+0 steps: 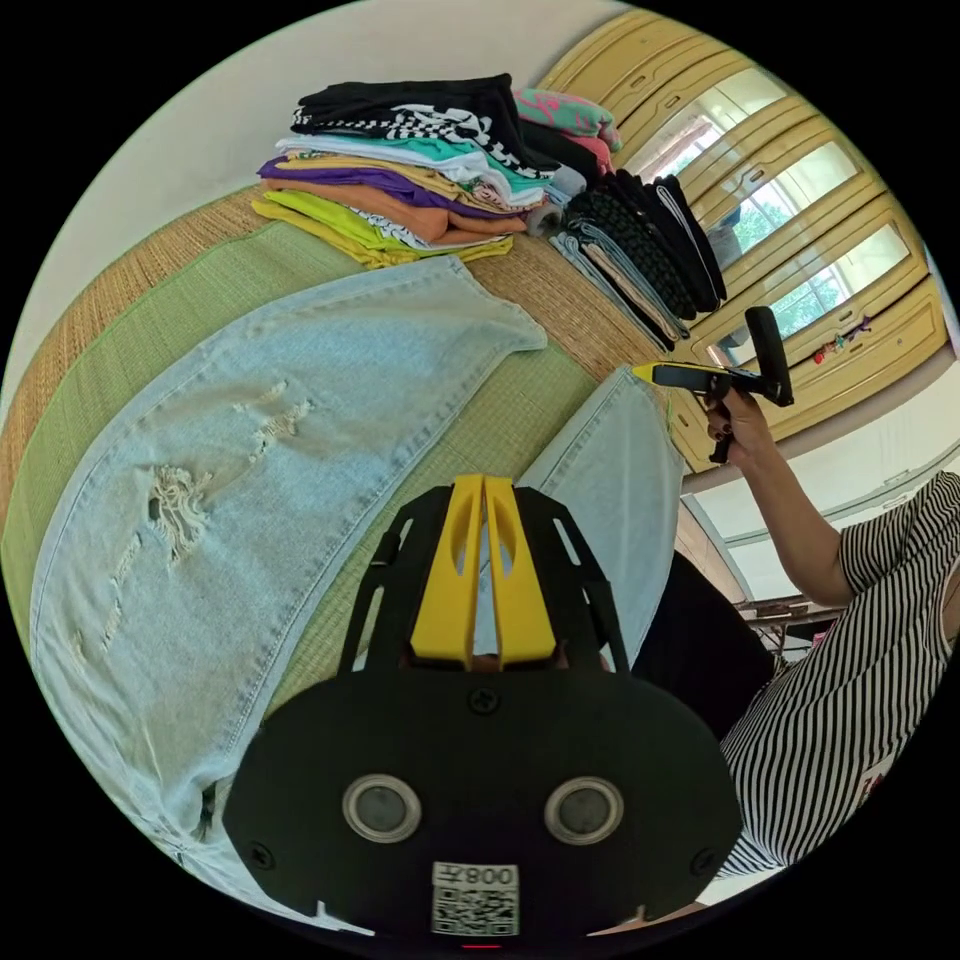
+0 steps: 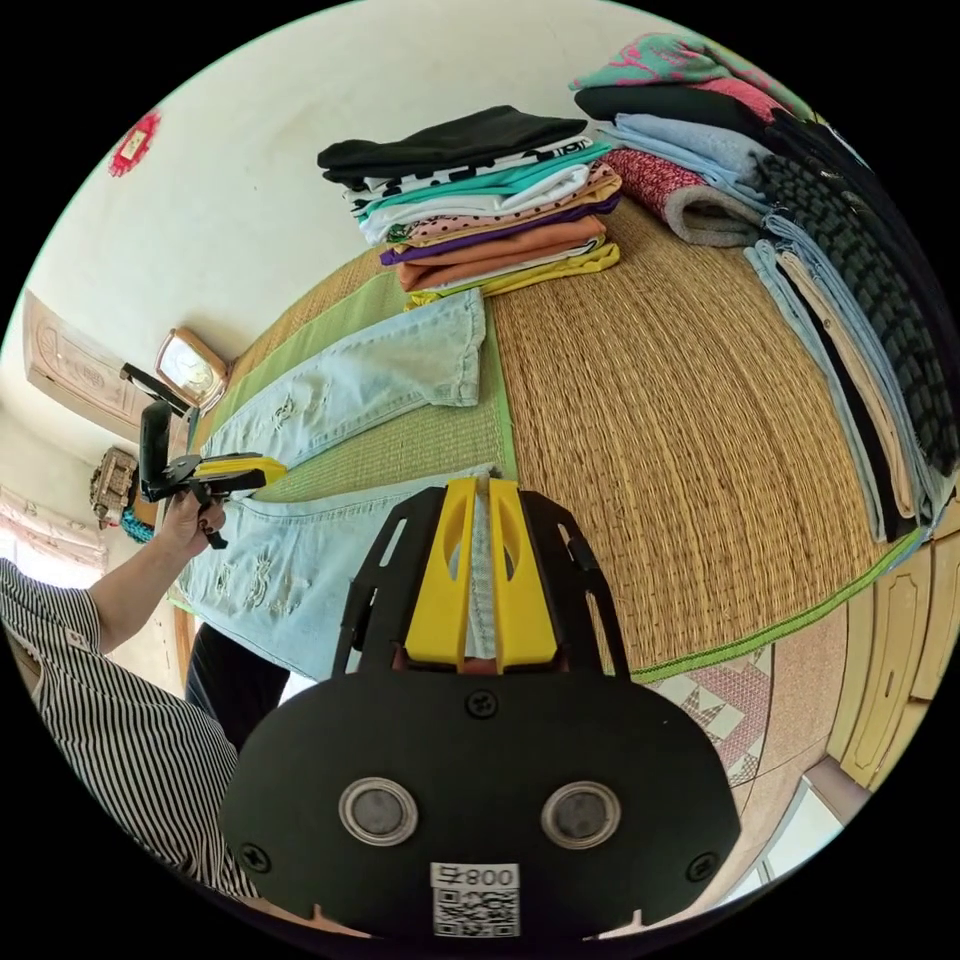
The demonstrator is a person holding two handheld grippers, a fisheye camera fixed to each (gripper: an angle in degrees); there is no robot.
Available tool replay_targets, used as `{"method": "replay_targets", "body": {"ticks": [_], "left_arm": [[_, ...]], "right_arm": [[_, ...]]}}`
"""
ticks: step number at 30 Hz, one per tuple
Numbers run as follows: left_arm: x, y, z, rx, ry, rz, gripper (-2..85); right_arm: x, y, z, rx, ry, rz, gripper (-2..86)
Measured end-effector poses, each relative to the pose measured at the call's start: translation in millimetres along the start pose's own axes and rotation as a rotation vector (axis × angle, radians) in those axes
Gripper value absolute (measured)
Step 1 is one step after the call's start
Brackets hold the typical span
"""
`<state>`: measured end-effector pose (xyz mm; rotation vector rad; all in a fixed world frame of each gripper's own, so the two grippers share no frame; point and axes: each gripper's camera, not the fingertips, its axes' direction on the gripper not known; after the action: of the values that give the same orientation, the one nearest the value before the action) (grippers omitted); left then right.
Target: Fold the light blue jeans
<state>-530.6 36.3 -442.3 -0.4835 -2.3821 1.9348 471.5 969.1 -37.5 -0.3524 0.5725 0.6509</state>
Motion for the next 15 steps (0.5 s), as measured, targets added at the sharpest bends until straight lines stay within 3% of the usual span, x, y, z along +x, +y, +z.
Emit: {"method": "replay_targets", "body": {"ticks": [6, 15], "left_arm": [[-5.6, 7.6, 21.5, -0.088, 0.088, -0.022, 5.0], [14.5, 35.3, 19.9, -0.147, -0.030, 0.040, 1.0]], "right_arm": [[17.2, -13.9, 13.4, -0.046, -0.059, 0.054, 1.4], [19.6, -15.7, 8.3, -0.021, -0.086, 0.068, 1.6]]}}
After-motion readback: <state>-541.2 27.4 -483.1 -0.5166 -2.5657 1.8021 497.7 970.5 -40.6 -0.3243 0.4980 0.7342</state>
